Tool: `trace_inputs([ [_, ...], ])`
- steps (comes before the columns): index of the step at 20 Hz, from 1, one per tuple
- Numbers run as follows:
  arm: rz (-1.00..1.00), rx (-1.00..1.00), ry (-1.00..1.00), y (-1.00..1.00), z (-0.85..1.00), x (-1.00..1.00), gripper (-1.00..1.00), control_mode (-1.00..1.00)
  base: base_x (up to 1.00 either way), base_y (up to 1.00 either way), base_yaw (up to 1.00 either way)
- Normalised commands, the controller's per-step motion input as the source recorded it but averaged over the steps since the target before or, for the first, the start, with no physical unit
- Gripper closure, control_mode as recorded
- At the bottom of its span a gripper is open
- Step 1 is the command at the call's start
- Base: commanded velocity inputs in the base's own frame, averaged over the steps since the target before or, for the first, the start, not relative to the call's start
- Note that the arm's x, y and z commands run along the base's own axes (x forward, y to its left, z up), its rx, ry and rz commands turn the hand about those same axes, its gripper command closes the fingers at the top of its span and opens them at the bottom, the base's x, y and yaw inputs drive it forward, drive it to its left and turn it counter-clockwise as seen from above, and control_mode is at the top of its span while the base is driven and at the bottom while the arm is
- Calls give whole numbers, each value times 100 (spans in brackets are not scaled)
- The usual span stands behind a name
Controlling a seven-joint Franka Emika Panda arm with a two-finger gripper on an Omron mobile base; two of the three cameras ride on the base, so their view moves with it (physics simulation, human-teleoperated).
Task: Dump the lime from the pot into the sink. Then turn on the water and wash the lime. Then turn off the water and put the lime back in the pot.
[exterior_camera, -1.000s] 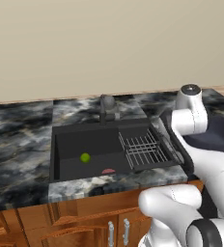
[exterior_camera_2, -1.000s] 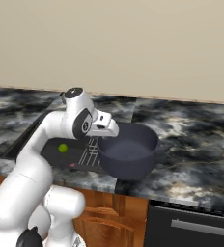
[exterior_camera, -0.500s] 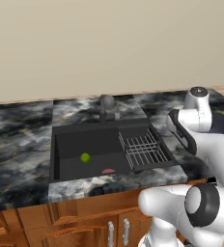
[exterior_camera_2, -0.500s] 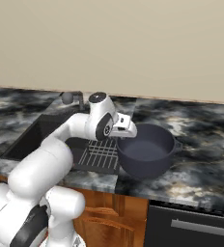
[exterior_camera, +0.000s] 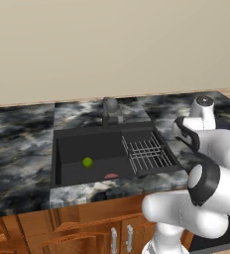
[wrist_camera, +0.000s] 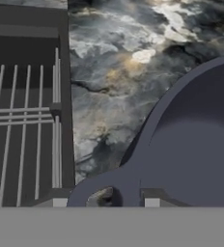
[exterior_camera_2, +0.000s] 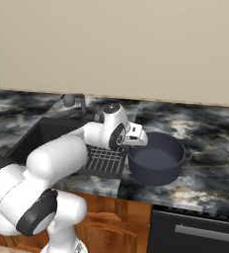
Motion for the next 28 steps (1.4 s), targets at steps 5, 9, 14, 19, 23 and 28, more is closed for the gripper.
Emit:
trace_inputs([
  [5, 0, 0, 0, -6, -29, 34, 100, -100, 0, 0, 0],
  [9, 1, 0, 0, -4, -32, 28, 100, -100, 0, 0, 0],
  [14, 1, 0, -4, -11, -35, 41, 100, -100, 0, 0, 0],
  [19, 1, 0, -3, -14, -27, 52, 100, -100, 0, 0, 0],
  [23, 2, 0, -3, -16, -21, 52, 100, -100, 0, 0, 0],
  [28, 2, 0, -3, -20, -18, 35, 100, -100, 0, 0, 0],
])
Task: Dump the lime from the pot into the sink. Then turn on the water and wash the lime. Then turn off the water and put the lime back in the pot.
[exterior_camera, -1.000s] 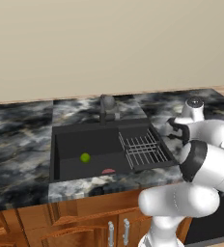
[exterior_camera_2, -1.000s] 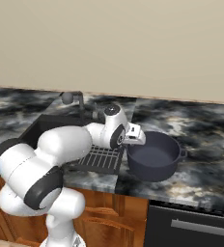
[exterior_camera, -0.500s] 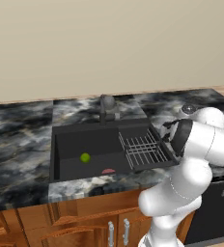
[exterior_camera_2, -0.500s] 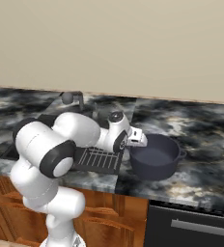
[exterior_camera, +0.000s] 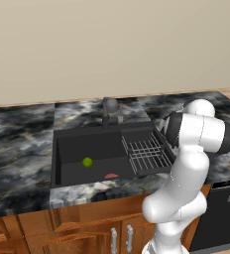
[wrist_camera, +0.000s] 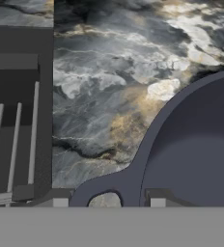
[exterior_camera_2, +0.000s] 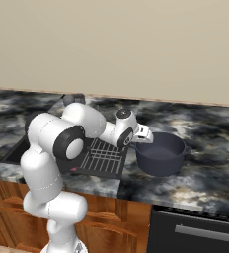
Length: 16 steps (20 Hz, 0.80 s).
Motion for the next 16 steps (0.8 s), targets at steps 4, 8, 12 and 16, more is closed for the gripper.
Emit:
trace_inputs([
  [4, 1, 0, -4, -16, -2, 0, -100, -100, 0, 0, 0],
  [8, 0, 0, -4, -12, 0, -2, -100, -100, 0, 0, 0],
  [12, 0, 0, -6, -3, 0, -7, -100, -100, 0, 0, 0],
  [16, 0, 0, -10, 0, 6, -10, -100, -100, 0, 0, 0],
])
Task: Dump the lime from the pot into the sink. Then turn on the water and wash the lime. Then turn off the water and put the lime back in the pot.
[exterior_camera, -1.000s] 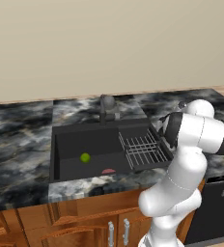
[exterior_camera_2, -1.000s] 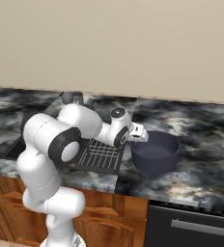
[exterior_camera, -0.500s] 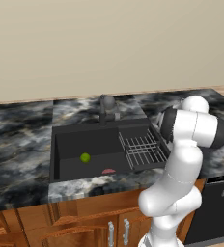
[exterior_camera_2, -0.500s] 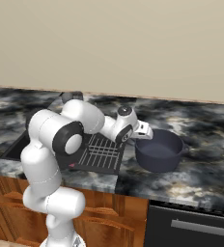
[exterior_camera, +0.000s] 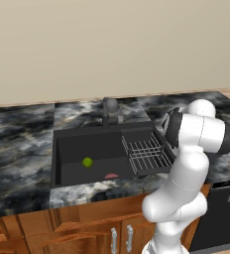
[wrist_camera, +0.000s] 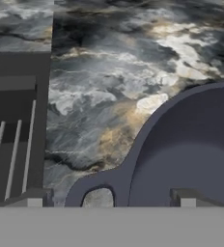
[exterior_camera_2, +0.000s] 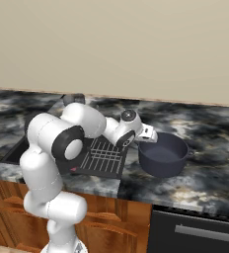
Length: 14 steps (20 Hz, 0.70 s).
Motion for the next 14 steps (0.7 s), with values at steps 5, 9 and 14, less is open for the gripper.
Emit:
trace_inputs([
  [5, 0, 0, -13, 6, 37, -16, -100, -100, 0, 0, 0],
  [9, 0, 0, -17, 39, 67, -24, -100, -100, 0, 0, 0],
  [14, 0, -1, -12, 59, 57, -23, -100, -100, 0, 0, 0],
])
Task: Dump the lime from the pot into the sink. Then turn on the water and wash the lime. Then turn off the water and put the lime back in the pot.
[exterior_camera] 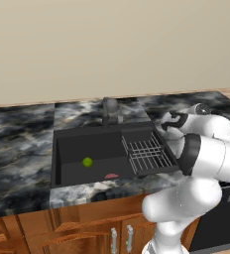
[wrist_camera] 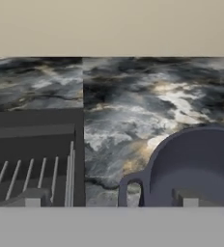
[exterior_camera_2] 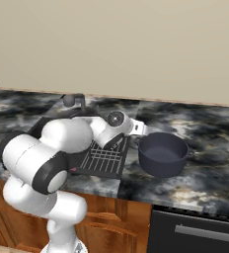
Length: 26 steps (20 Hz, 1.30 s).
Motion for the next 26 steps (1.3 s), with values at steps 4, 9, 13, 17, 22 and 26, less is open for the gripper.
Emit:
trace_inputs([
  [4, 1, 0, -7, 75, 44, -18, -100, -100, 0, 0, 0],
  [9, 2, 0, -5, 62, 40, -1, -100, -100, 0, 0, 0],
  [13, 4, 1, 0, 39, 37, 23, -100, -100, 0, 0, 0],
  [17, 6, 5, 0, 21, 26, 38, -100, -100, 0, 0, 0],
  [22, 7, 9, 0, 13, 4, 30, -100, -100, 0, 0, 0],
  [26, 8, 12, 1, 17, -1, 16, -100, -100, 0, 0, 0],
])
